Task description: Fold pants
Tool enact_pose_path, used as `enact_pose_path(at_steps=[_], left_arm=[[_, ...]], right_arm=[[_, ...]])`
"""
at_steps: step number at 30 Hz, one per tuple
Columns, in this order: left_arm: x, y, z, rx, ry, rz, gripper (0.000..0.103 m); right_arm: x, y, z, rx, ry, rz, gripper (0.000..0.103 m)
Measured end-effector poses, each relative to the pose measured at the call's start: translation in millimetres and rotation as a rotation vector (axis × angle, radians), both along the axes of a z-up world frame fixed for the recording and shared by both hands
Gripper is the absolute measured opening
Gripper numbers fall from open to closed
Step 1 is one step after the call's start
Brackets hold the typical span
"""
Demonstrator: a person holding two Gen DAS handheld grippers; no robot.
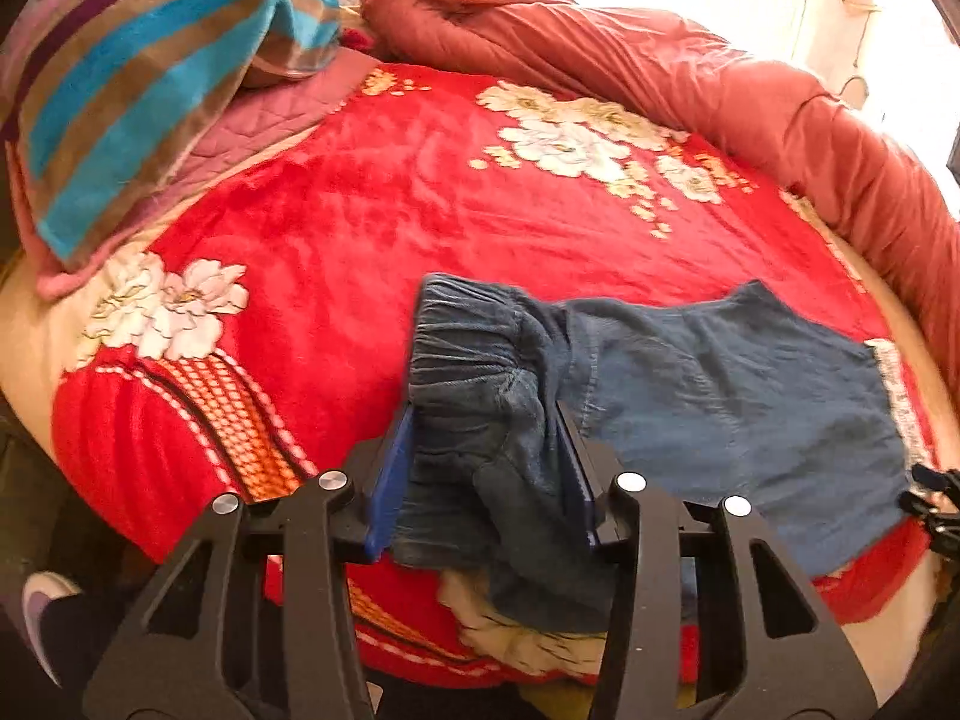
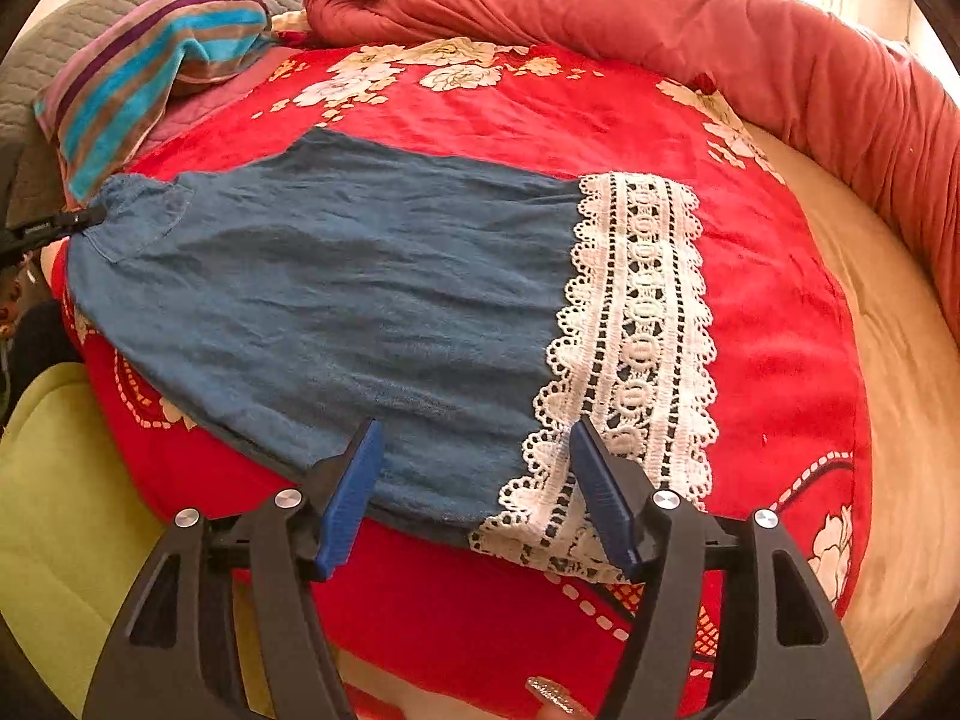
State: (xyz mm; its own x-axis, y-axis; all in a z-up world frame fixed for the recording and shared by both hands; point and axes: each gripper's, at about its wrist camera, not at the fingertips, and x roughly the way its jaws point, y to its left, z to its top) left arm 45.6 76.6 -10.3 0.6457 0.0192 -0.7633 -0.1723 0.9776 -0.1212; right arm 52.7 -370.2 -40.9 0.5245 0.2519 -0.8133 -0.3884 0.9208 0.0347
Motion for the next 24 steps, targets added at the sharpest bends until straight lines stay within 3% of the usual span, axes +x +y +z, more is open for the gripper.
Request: enact_pose_path(at_steps=[4,10,14,18,21,24], left_arm=[[1.2,6.1,-11.3,-0.024,0.025,0.006,0.038],[-14.3,3.7,4.6,-0.014,-0.005,0.009,0.043],[-25.4,-15.7,30.9,0.086,-0.079,-0.018,0.049],[-24.3,-55.4,43.3,0.104,-0.102,-0.149,0.059],[-16.7,-91.3,35.3,0.092,-0.064,-0.268,0.07],[-12.4,-119.4,20.1,0.131,-0.019,-0.345,0.078]], right_arm=[[-1.0,2.0,-3.0,-0.015,-0.002,0.004,0.065],[-3.8,0.9,1.5,0.002,-0.013,0.001,0.067],[-5.6,-7.7,14.9,0.095,-0.045,-0.023,0.067],[-2.7,-0.7,19.7,0.123,-0.054,-0.016,0.067],[-0.7,9.5,15.6,0.156,-0.029,0.008,0.067],[-0.8,20.6,5.6,0.147,0.0,0.031,0.067]])
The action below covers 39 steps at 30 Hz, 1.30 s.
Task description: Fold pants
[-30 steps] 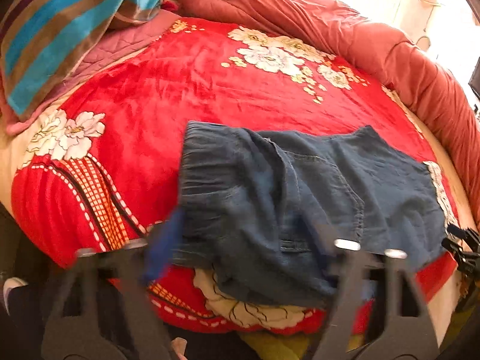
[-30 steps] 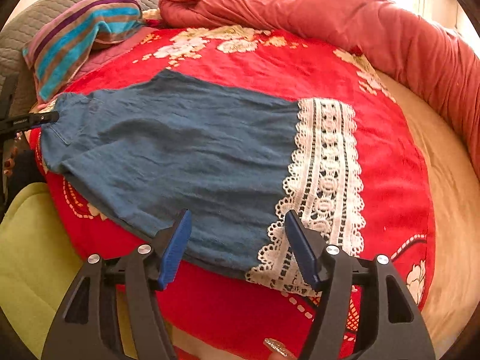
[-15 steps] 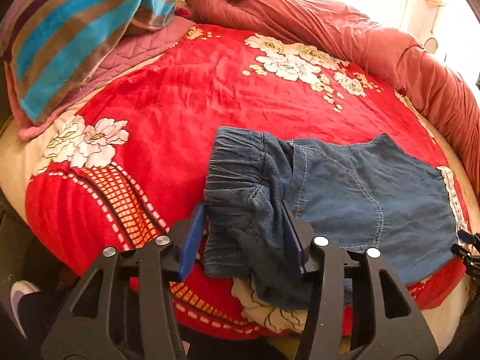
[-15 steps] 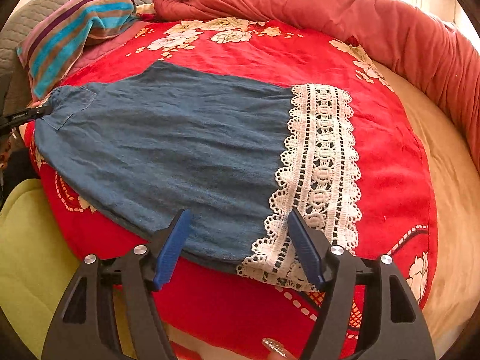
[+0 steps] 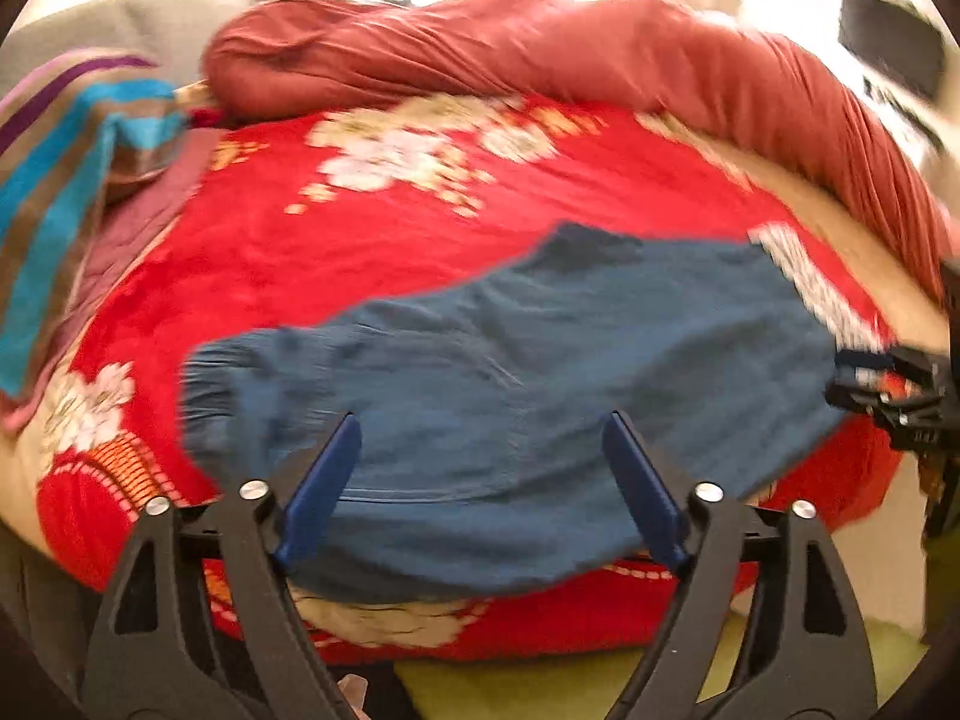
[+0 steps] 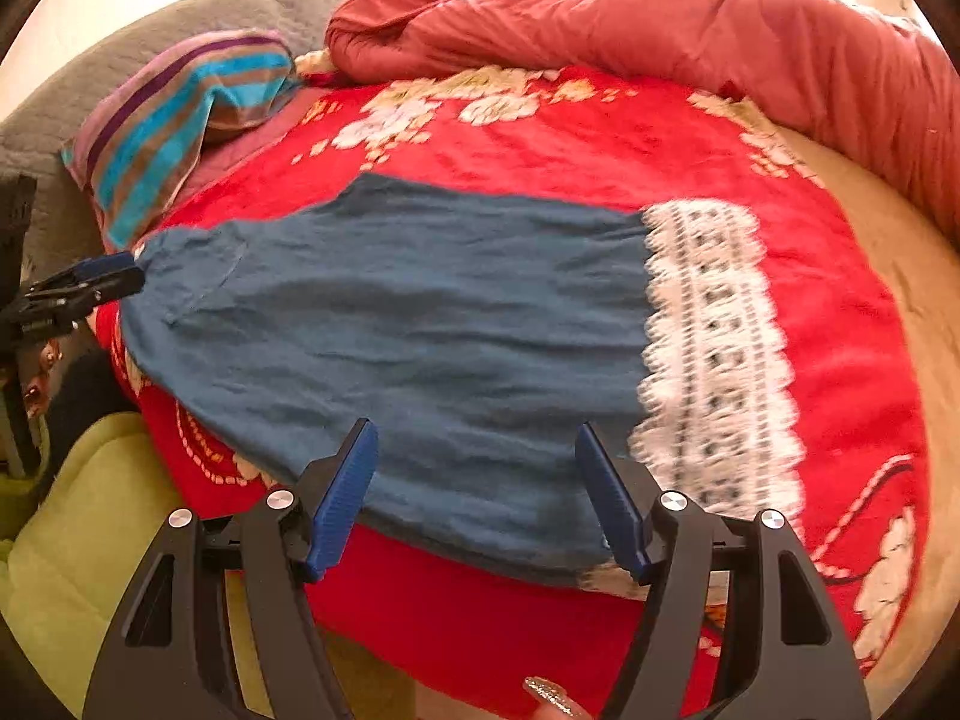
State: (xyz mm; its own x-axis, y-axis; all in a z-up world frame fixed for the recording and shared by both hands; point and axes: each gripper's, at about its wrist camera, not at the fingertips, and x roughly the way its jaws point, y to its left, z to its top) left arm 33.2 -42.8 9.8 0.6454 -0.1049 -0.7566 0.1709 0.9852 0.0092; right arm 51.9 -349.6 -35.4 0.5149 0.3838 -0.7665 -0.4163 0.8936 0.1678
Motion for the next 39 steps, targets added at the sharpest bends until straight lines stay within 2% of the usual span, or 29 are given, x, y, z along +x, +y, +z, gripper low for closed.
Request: enact_pose_path(at_steps=[3,5,7,14,19,24,27,30,34,37,39], left_arm=[[6.9,-9.5,-27.9,0.059,0.082,-0.024,0.081],[12.6,-5.2,-50.1,0.065,0.157,-0.014,0.081],[10.4,-1.0,-55.8,0.051,0.166,-0.018,0.081],[1.0,4.2,-37.8,0.025,0.102,0.0,0.081],[5.3,6.5,-11.4,-0.021,0.018,0.024,0.081],[23.0,4.3,5.4,-0.041,0.003,0.021,0.082],[41.6,0.8,11.2,-0.048,0.009,0.01,0.082],[65.6,-6.0,14.1,-0.068,0.029,-0.012,0.082],[99.3,-18.9,10.1,-0.047,0.05,-0.034,0.082],[128.8,-27.0,-3.5,-0.051,0.098,-0.045,0.082],[143.1,-30.2,-12.1,-0.048,0.121,-0.043,0.082]], right_arm=[[0.8,3.5,-12.7,-0.026,0.037,-0.011,0.067],[0.0,4.9,-13.5,-0.031,0.03,-0.01,0.067],[0.0,6.3,-11.6,-0.034,0.028,-0.008,0.067],[7.7,-19.7,10.8,0.038,-0.023,-0.102,0.067],[37.5,-51.7,27.4,0.054,-0.045,-0.209,0.067],[80.4,-75.8,33.8,0.1,-0.007,-0.274,0.067],[109.2,-83.0,33.3,0.132,0.02,-0.271,0.067],[138.1,-88.1,23.5,0.151,0.067,-0.262,0.067],[166.0,-92.7,2.3,0.141,0.131,-0.281,0.067],[175.0,-93.0,-7.2,0.147,0.154,-0.278,0.059],[176.2,-90.0,-10.9,0.149,0.157,-0.254,0.044]])
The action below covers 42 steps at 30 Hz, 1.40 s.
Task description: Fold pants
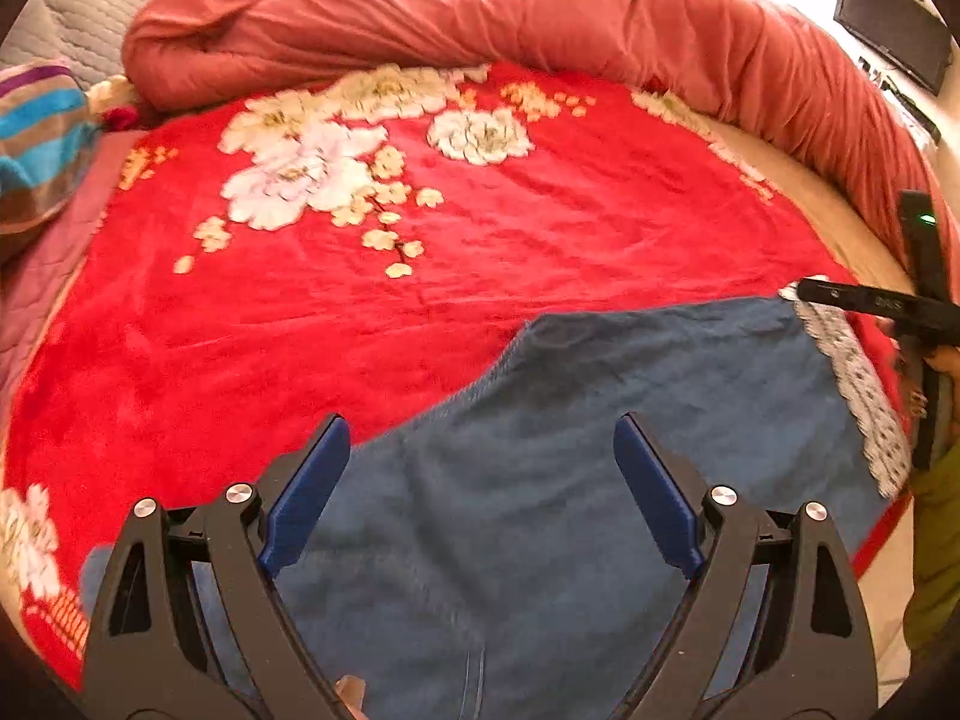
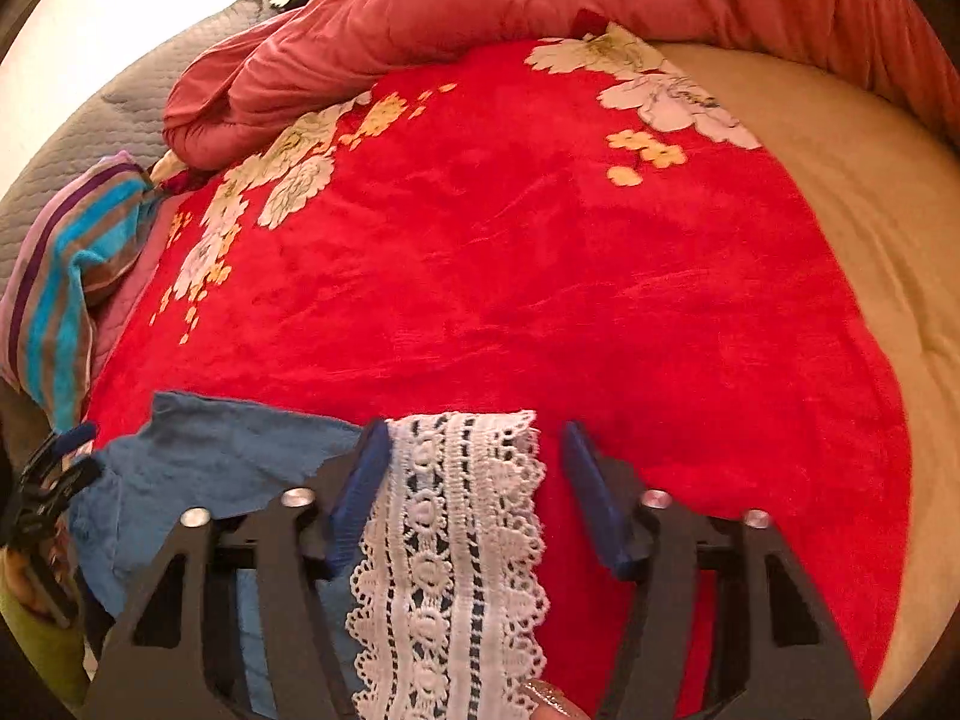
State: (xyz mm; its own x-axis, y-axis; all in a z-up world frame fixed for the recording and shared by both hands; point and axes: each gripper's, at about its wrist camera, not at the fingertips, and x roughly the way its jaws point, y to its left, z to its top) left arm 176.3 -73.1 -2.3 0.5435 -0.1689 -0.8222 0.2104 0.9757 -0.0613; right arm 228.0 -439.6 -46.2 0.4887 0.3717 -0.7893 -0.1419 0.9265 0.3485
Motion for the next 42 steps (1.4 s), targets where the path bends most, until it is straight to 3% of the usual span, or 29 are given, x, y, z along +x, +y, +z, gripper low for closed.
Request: enact_pose_path(at_steps=[5,10,11,13,14,16,18,21,25,28,29,31,32,35,39,42], left_arm=[[35.5,-8.8,-26.4,-0.036,0.068,-0.014,0.082],[52.9,-17.3,-48.3,-0.059,0.115,-0.02,0.08],[52.6,-21.0,-49.1,-0.036,0.113,-0.024,0.072],[49.0,-27.6,-43.1,-0.039,0.089,-0.06,0.012],[46.2,-31.3,-37.6,-0.054,0.079,-0.081,0.004],[41.7,-39.1,-28.4,-0.003,0.036,-0.091,0.003],[40.0,-45.9,-22.8,0.046,-0.02,-0.102,0.003],[43.5,-49.7,-29.0,0.074,-0.026,-0.098,0.003],[47.2,-47.8,-47.2,0.073,-0.015,-0.086,0.007],[46.7,-44.0,-48.8,0.055,-0.031,-0.081,0.011],[45.1,-42.0,-47.4,0.051,-0.034,-0.079,0.014],[42.9,-35.0,-43.3,0.057,-0.038,-0.049,0.036],[40.9,-28.6,-40.2,0.059,-0.031,-0.019,0.041],[25.5,-9.0,-24.4,0.022,-0.053,0.03,0.044],[-1.2,17.5,-3.2,0.018,-0.113,0.094,0.062],[-22.8,36.2,6.8,0.027,-0.135,0.145,0.069]], right_arm=[[-0.9,2.5,-4.0,0.012,-0.015,0.034,0.042],[-5.2,4.8,-4.5,0.053,-0.032,0.07,0.029],[-7.0,6.6,-3.0,0.051,-0.04,0.081,0.028],[-12.6,9.6,2.7,0.038,-0.064,0.087,0.027],[-15.7,10.3,7.6,0.035,-0.081,0.087,0.026],[-21.1,10.2,20.2,0.027,-0.129,0.08,0.024],[-23.5,10.1,31.0,0.011,-0.171,0.071,0.023],[-20.4,14.1,33.5,-0.063,-0.188,0.068,0.023],[-9.0,21.8,6.1,-0.199,-0.133,0.057,0.023],[-7.3,20.5,-4.1,-0.206,-0.117,0.042,0.026],[-7.9,19.2,-3.0,-0.207,-0.119,0.034,0.032],[-12.3,14.0,2.9,-0.206,-0.128,0.006,0.042],[-14.2,11.8,5.2,-0.206,-0.132,-0.006,0.046],[-32.6,-0.1,19.6,-0.238,-0.171,-0.067,0.056],[-62.6,-11.0,32.7,-0.229,-0.219,-0.109,0.058],[-80.1,-7.8,37.4,-0.25,-0.24,-0.111,0.058]])
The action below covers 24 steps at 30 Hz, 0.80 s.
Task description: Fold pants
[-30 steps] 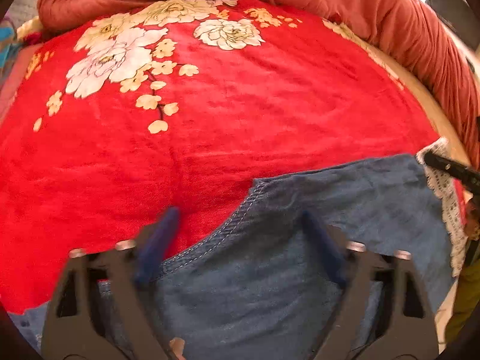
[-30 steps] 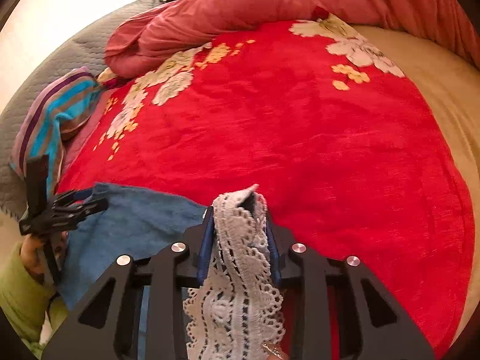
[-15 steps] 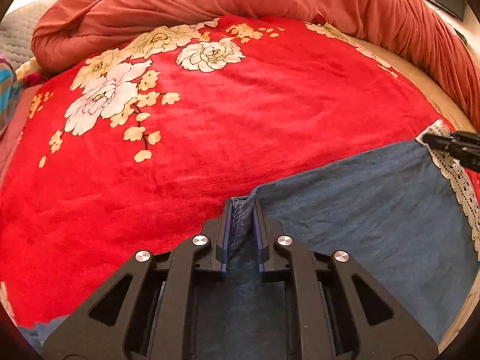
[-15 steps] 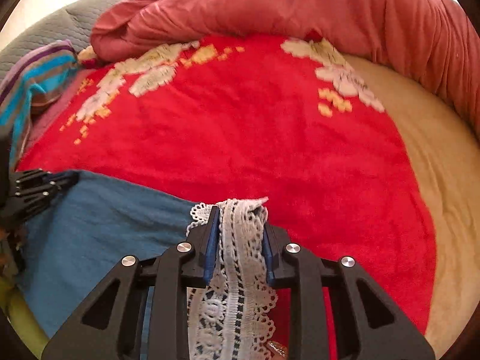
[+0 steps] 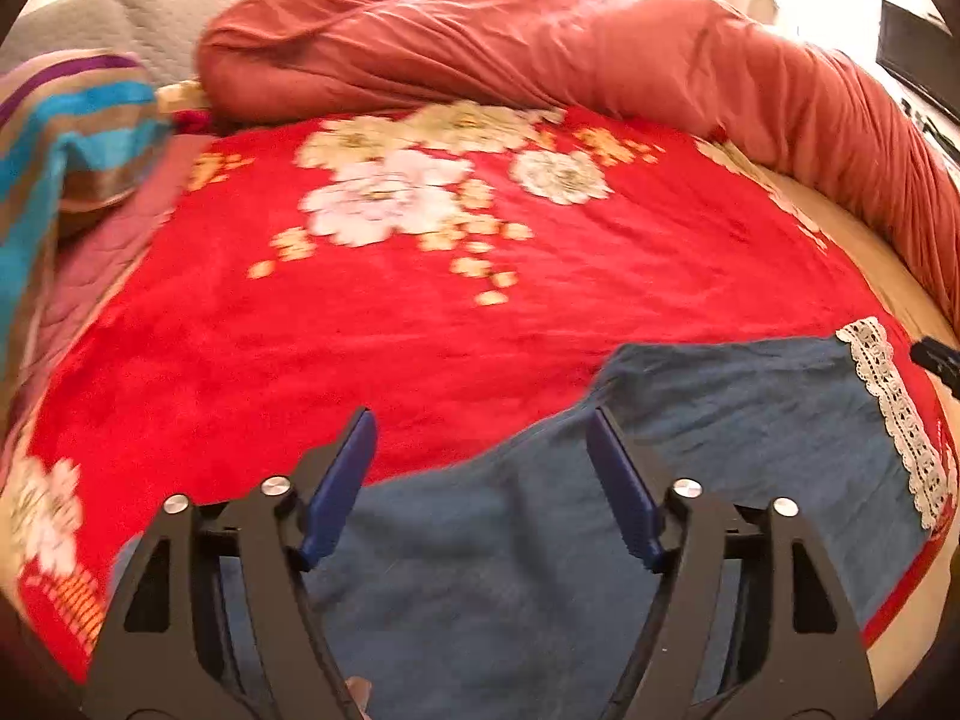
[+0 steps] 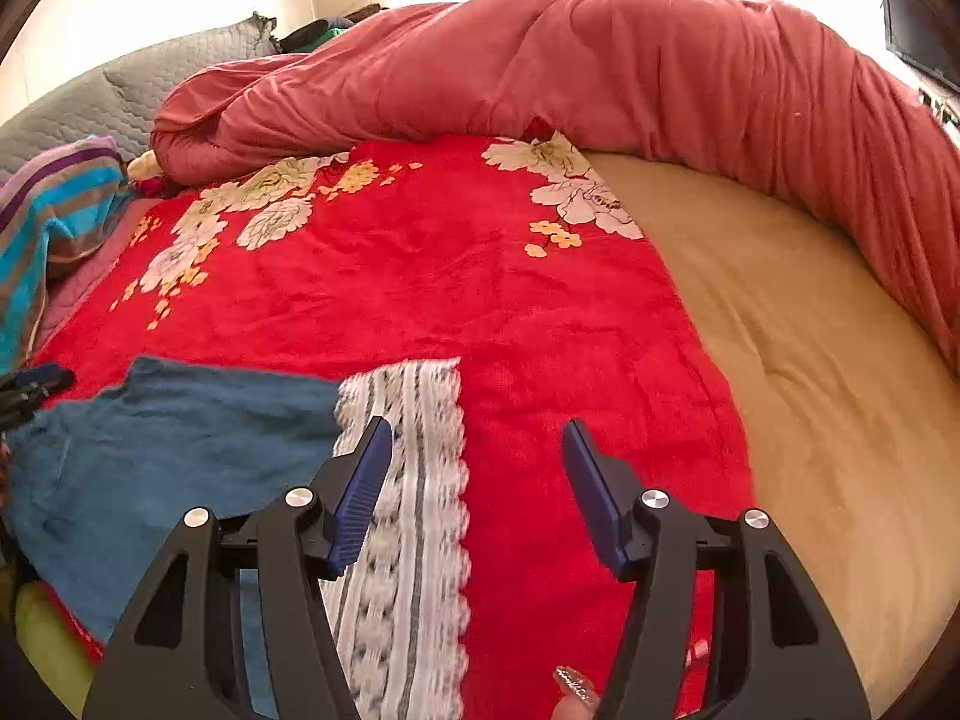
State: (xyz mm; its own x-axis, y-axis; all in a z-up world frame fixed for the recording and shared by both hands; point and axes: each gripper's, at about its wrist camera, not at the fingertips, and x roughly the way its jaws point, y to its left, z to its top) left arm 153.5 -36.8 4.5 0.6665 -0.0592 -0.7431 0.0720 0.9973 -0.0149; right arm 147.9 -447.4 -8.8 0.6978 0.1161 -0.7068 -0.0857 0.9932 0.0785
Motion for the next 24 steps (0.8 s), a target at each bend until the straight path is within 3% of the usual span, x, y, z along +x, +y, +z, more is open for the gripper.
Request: enact_pose_path(at_steps=[5,6,8,16,19,20,21,24], left_arm=[[-36.2,17.1,2.3,0.041,-0.017,0.035,0.082],[-41.6,19.9,2.0,0.046,-0.018,0.039,0.084],[-52.1,24.5,0.0,0.036,-0.007,0.045,0.087],[-68.3,-3.4,-9.6,-0.017,0.044,-0.07,0.087],[-63.8,-25.7,-30.5,0.068,0.115,-0.121,0.087],[-58.3,-26.6,-46.4,0.087,0.192,-0.121,0.087],[-56.2,-23.8,-55.8,0.072,0.223,-0.125,0.088],[-56.9,-12.9,-52.7,0.005,0.207,-0.115,0.088]], right_arm=[[-25.7,23.0,4.3,-0.078,-0.032,0.04,0.06],[-28.2,26.4,5.1,-0.078,-0.034,0.051,0.074],[-35.4,39.4,7.4,-0.097,-0.048,0.079,0.08],[-47.9,114.5,-2.5,-0.067,-0.018,0.282,0.08],[-53.9,140.1,-11.7,-0.069,0.008,0.354,0.08],[-54.9,144.9,-15.0,-0.071,0.017,0.367,0.08],[-55.2,148.6,-18.7,-0.074,0.033,0.381,0.08],[-50.3,147.7,-36.3,-0.079,0.113,0.383,0.08]])
